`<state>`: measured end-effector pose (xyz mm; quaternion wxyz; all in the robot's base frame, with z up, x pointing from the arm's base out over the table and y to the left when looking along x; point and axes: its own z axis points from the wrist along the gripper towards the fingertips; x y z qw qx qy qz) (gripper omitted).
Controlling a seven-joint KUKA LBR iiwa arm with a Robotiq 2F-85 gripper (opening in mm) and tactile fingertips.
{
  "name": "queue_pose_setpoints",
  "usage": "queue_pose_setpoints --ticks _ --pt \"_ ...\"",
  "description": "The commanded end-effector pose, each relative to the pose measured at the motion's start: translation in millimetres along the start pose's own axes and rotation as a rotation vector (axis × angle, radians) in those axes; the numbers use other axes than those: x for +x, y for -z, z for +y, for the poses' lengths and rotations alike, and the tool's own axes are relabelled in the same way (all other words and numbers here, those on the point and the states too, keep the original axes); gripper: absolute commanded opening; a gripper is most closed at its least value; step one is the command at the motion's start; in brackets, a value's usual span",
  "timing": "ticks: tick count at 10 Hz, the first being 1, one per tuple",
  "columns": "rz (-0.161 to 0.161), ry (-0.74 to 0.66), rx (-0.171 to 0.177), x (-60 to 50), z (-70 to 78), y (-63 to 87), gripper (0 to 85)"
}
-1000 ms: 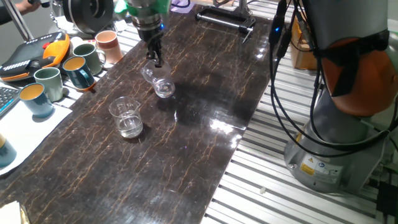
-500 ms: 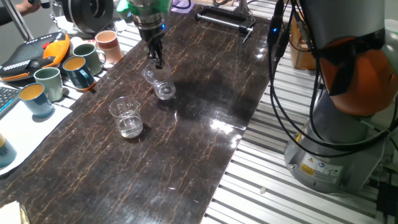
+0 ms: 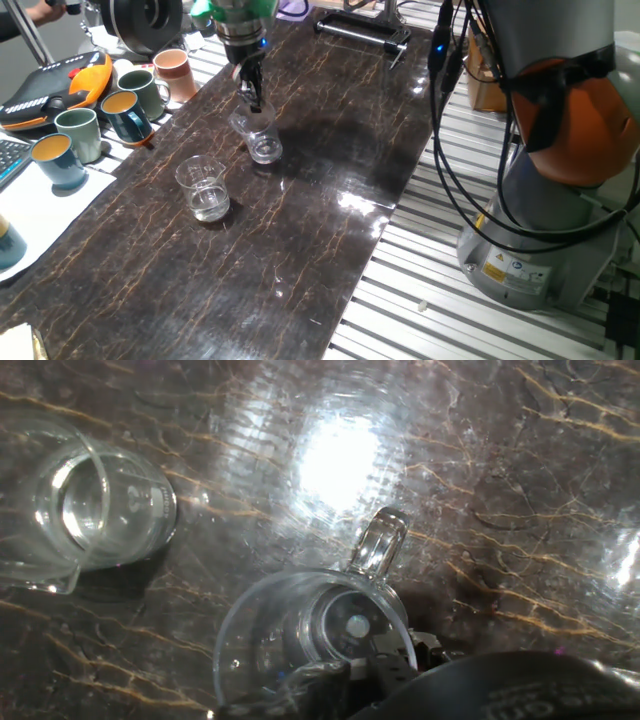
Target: Pour the water from one cup into another empty cup
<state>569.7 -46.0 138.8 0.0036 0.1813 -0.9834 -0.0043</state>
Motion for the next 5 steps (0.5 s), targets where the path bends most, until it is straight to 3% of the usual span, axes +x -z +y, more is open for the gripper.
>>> queue_pose_setpoints --ticks 1,5 --pt "-0.001 0.0 -0.007 0.1 0.0 -1.4 0.7" --pt "0.0 -0.002 -0.025 0.3 -0.4 -3.2 0.7"
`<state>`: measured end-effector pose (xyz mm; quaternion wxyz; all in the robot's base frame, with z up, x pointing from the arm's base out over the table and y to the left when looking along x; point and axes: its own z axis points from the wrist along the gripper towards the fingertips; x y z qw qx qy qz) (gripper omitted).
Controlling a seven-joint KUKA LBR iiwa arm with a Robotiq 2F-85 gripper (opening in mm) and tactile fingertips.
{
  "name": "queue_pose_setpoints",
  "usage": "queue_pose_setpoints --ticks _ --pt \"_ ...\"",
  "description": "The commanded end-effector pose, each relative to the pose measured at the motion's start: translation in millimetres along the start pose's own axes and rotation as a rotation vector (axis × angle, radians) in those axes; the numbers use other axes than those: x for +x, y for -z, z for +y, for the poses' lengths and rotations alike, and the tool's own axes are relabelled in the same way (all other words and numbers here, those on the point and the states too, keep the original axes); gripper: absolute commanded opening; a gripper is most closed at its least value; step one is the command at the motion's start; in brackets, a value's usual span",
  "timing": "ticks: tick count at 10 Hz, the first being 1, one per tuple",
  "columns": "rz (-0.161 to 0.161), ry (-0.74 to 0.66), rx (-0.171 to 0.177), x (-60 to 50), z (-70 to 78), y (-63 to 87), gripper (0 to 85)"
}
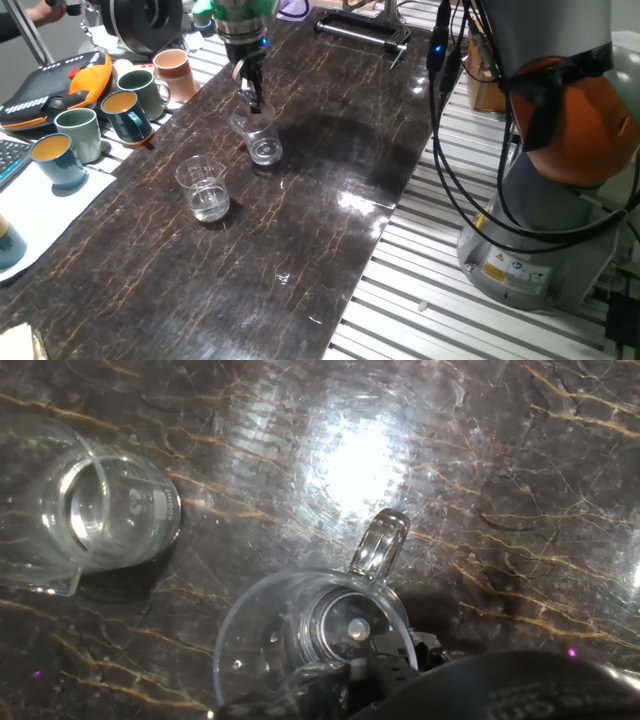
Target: Pour the water from one cup into another empty cup
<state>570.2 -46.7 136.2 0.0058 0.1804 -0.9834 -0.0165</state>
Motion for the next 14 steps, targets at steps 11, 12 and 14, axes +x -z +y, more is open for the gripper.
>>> queue_pose_setpoints --ticks 11,12,14 --pt "0.027 0.012 0.017 0.5 -7.5 9.0 24.7" --pt "0.03 0.014 0.021 -0.3 -10.4 13.7 25.3" --pt "0.038 0.017 0.044 -3.3 -12.7 28.3 26.0"
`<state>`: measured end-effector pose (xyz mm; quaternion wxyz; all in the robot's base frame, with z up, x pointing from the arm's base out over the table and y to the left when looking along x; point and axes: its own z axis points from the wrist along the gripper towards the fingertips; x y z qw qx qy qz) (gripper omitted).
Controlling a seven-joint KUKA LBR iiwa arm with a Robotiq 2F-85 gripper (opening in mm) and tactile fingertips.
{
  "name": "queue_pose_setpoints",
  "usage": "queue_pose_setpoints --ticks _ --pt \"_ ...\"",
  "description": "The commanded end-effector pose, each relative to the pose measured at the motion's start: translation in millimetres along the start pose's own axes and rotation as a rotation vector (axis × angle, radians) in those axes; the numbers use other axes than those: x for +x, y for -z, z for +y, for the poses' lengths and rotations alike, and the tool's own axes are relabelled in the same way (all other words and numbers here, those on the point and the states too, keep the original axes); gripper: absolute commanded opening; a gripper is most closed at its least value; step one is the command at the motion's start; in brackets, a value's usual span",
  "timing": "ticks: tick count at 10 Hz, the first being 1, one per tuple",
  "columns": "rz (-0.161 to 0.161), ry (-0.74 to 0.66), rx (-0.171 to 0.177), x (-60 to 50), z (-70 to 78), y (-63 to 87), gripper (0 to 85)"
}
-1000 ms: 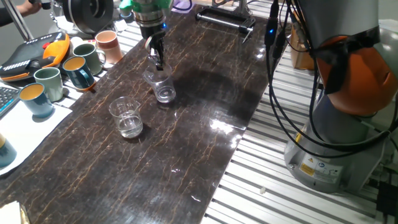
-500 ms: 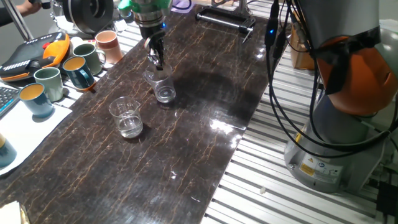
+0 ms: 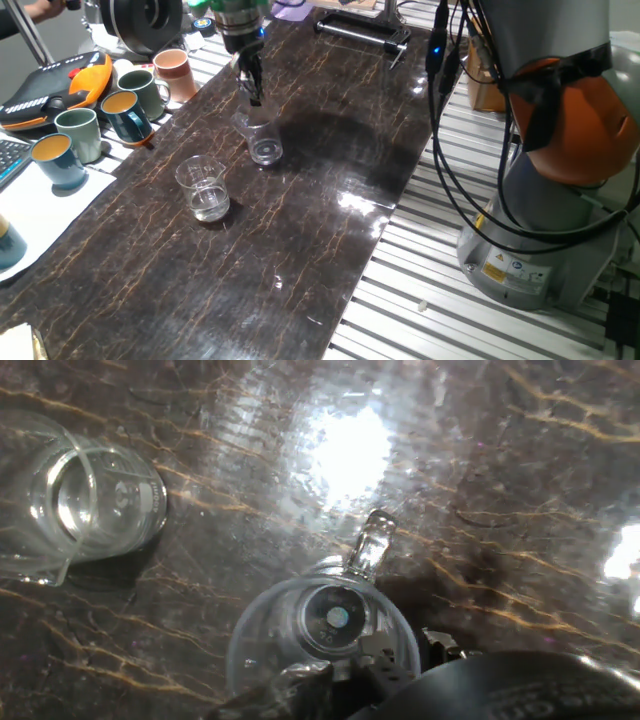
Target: Pour the water from one cup into another empty cup
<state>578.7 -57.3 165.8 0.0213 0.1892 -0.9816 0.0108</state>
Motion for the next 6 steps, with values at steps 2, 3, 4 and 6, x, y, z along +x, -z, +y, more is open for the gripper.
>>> queue_pose_setpoints --ticks 2,3,4,6 --pt "0.019 -0.005 0.019 -4.4 5.1 22.9 26.0" --pt "0.018 -0.012 0.008 -8.3 10.9 35.0 23.3" --pt "0.034 -0.032 -0.018 -17.1 21.9 47.8 14.7" --pt "0.041 -0.061 -0.021 -33.8 40.1 63.2 0.7"
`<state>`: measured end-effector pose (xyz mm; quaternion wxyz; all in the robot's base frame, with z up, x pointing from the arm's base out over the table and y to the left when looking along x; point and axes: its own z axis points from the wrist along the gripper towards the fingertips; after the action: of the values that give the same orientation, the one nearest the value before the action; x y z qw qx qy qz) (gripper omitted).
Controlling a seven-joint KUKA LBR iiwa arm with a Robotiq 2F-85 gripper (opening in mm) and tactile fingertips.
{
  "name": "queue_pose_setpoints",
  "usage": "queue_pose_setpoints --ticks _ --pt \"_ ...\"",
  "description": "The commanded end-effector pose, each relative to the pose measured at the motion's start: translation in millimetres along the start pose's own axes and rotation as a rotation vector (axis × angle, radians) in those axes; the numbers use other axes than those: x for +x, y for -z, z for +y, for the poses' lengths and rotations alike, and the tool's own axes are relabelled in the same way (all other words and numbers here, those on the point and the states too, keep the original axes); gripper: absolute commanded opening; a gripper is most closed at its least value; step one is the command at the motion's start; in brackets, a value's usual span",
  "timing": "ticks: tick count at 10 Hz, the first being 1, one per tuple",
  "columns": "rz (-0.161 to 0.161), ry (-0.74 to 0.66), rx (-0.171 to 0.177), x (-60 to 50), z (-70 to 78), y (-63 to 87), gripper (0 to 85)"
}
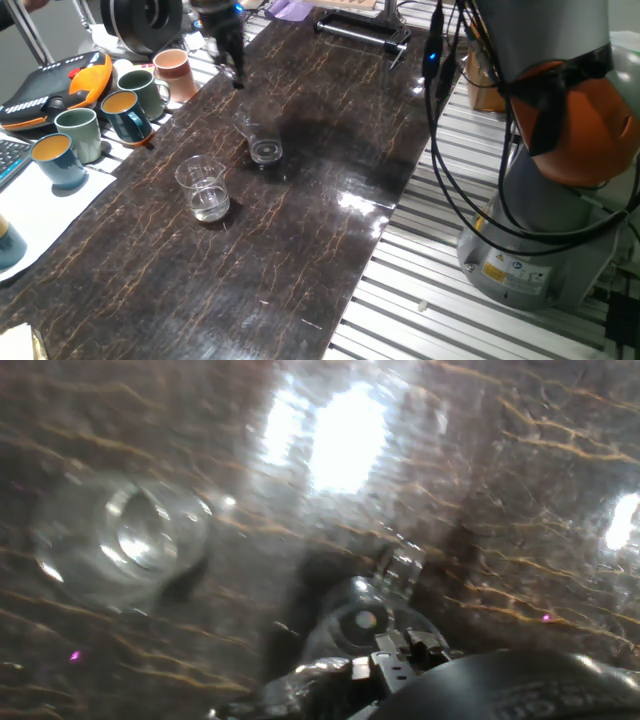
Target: Pour the water from one cup into another empty cup
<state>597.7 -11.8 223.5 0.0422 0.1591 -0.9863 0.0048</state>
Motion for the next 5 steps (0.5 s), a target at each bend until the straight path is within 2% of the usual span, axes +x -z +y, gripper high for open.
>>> queue_pose_setpoints --ticks 1,3,5 --pt "-0.003 -0.007 -0.002 -6.2 12.7 7.4 0.7" --pt "-0.005 0.002 -0.001 -8.5 29.0 13.7 0.7" --pt "0.013 -0.013 0.044 -2.6 51.0 19.6 0.7"
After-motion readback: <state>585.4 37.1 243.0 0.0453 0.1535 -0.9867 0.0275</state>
